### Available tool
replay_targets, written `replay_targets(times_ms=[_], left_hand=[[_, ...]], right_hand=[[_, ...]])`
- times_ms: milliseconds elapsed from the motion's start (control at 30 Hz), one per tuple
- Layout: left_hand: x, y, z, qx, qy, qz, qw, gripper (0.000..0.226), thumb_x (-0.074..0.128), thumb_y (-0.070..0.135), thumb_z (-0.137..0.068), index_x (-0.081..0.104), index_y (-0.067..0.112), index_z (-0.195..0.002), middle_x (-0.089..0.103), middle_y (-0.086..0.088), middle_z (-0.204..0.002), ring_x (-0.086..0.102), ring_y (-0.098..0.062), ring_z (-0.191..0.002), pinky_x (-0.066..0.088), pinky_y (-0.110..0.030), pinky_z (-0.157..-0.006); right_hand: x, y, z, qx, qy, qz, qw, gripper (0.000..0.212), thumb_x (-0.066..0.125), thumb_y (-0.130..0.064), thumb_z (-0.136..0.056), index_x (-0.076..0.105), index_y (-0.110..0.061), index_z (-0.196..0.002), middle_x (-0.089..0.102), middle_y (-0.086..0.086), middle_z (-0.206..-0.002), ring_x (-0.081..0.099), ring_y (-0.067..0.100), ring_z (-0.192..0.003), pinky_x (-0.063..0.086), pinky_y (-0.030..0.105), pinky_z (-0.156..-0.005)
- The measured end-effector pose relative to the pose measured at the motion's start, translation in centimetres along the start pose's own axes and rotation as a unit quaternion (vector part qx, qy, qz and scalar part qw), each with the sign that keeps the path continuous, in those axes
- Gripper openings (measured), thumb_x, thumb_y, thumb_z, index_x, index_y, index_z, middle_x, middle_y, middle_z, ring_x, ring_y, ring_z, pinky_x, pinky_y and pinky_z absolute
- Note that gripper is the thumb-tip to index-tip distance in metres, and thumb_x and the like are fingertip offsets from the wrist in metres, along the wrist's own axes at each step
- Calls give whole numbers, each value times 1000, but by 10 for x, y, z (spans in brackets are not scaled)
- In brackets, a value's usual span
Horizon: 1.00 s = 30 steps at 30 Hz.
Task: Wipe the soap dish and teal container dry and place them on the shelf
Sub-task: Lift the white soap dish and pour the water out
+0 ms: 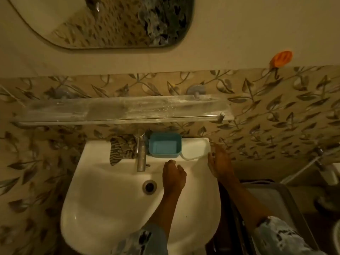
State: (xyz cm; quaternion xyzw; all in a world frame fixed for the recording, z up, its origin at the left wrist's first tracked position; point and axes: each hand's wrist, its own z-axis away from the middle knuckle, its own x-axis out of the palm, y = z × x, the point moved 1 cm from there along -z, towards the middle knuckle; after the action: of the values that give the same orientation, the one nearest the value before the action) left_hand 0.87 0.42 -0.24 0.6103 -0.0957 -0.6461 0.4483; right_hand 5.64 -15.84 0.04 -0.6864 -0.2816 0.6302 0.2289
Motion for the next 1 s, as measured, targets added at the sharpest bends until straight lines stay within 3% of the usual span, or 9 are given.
replay_targets(times_ms=[167,333,467,567,733,800,900,1000], left_hand=[[15,15,-21,-116,-30,110,987,30,50,14,-93,61,-5,-113,63,-19,-118,59,-31,-109,47,-37,-91],[29,23,-30,-177,-14,241,954,24,57,11,-87,67,3,-107,68,-16,-108,64,-33,-102,53,-43,-91],[35,25,-32,-182,-21,280,942,19,64,18,-85,69,4,-96,71,-16,-96,67,-32,-93,54,-46,-87],[36,25,-31,-183,-18,288,940,19,67,21,-84,69,5,-94,72,-16,-94,67,-31,-91,54,-46,-87],[33,24,-27,-171,-21,258,950,22,64,25,-87,72,4,-88,72,-13,-91,67,-26,-87,54,-42,-87],[29,23,-22,-170,-19,269,948,18,65,22,-87,70,8,-76,73,-10,-82,67,-21,-78,56,-36,-80],[21,21,-13,-167,-13,294,941,20,65,17,-87,65,16,-66,67,-1,-67,63,-11,-62,52,-23,-62],[12,16,-4,-151,-22,292,944,18,64,14,-87,65,15,-69,67,-4,-71,64,-14,-63,50,-21,-60]], right_hand=[[5,1,-15,70,18,-9,997,42,52,-19,-96,49,-3,-136,61,20,-124,60,36,-110,50,49,-93],[10,8,-26,105,30,-2,994,38,54,-27,-97,58,0,-124,66,21,-113,63,36,-103,52,44,-87],[14,13,-32,98,12,-2,995,28,57,-20,-95,64,4,-108,68,21,-99,64,36,-89,47,33,-72],[15,15,-31,103,-12,-2,995,28,54,-17,-97,63,3,-114,67,21,-104,63,34,-93,50,37,-80],[14,10,-19,119,18,-49,992,26,56,-12,-96,64,4,-115,68,21,-105,66,34,-94,53,38,-82],[13,9,-11,126,20,-64,990,26,56,-13,-96,64,5,-113,69,21,-105,66,34,-94,54,39,-83],[14,7,4,146,47,-78,985,24,58,-11,-95,66,6,-109,70,20,-103,68,34,-93,49,30,-75],[15,1,22,185,75,-78,977,23,62,-8,-92,67,7,-109,70,22,-103,67,35,-93,47,30,-76]])
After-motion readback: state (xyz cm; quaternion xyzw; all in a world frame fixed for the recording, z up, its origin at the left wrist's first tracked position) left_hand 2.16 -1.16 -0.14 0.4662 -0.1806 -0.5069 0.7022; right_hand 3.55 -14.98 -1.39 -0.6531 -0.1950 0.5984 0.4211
